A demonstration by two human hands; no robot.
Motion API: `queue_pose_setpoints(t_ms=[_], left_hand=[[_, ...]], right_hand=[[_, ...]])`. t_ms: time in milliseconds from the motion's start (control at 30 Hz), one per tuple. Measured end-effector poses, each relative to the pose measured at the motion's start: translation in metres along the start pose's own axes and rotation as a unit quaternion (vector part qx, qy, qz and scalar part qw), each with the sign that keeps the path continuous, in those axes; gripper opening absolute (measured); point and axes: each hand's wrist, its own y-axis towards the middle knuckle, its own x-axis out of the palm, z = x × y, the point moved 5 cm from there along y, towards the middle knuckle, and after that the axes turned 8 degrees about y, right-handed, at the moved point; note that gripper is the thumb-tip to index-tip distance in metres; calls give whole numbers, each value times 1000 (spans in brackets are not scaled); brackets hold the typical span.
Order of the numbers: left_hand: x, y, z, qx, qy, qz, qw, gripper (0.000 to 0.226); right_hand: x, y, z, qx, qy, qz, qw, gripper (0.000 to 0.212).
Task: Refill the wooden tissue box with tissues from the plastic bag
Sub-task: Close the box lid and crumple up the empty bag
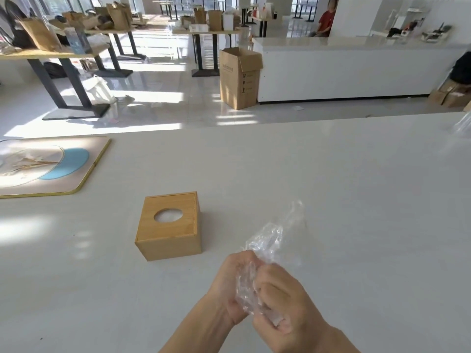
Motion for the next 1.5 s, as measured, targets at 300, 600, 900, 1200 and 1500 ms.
queue_pose_setpoints(t_ms=[300, 600, 900, 1200, 1500], left_hand=[[-1, 7, -9, 41, 8, 40, 998, 12], [21, 23, -33, 46, -21, 87, 995, 53], [51, 32, -70, 60, -82, 53, 993, 21], [62, 6, -101, 71, -92, 74, 991, 17], [46, -57, -168, 152, 77, 137, 976, 14]], right_hand=[[-28, -21, 46, 310, 69, -119, 941, 103], [-56, -41, 44, 273, 94, -114, 951, 54], [-76, -55, 35, 197, 110, -95, 970, 31], [-84, -95, 16, 374, 186, -59, 907, 71], [-81, -166, -49, 372, 171, -53, 911, 52]])
